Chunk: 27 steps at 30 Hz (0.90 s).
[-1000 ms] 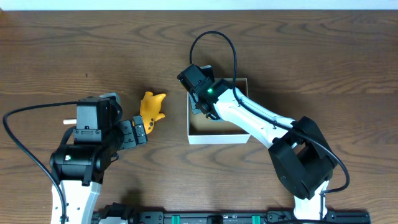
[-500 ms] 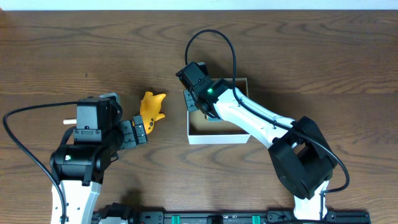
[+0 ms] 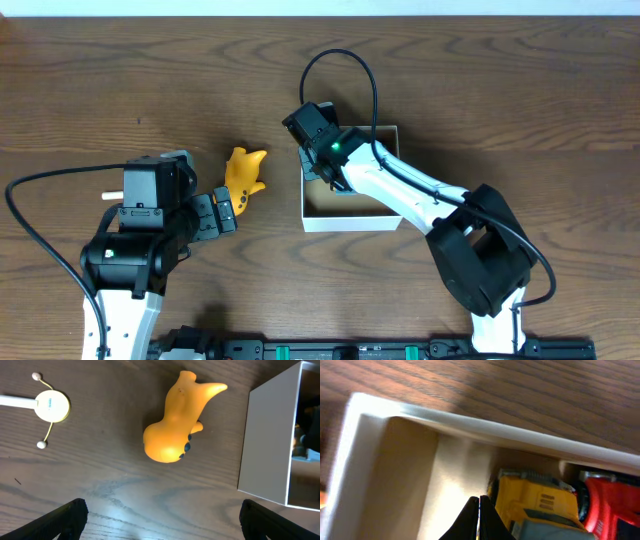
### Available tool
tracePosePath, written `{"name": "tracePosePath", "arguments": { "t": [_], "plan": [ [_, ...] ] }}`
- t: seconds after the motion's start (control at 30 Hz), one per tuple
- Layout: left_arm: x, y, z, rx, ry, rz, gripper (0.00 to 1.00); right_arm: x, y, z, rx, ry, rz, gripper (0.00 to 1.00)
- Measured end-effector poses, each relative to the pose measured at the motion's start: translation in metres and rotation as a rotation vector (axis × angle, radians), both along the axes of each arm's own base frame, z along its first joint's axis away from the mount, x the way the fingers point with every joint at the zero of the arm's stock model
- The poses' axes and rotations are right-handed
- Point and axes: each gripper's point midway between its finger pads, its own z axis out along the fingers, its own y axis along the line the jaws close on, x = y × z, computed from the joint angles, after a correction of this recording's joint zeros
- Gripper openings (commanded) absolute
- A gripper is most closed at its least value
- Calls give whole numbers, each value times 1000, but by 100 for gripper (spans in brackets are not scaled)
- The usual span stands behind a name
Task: Pack container
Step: 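Push the dump truck down into the box and open the right gripper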
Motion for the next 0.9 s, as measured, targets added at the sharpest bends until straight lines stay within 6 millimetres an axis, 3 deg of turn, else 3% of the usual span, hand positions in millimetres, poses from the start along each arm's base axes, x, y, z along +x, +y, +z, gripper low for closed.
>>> {"name": "tracePosePath", "arguments": {
  "t": [0.33,0.57,0.9],
  "plan": [
    [-2,0,-1,1,10,0,98,4,-9,-1,-18,-23,-85,9],
    [-2,0,-1,1,10,0,98,5,-11,0,-18,-29,-100,36],
    [-2,0,-1,1,11,0,98,6,-9,0,-24,-31,-71,39]
  ]
}}
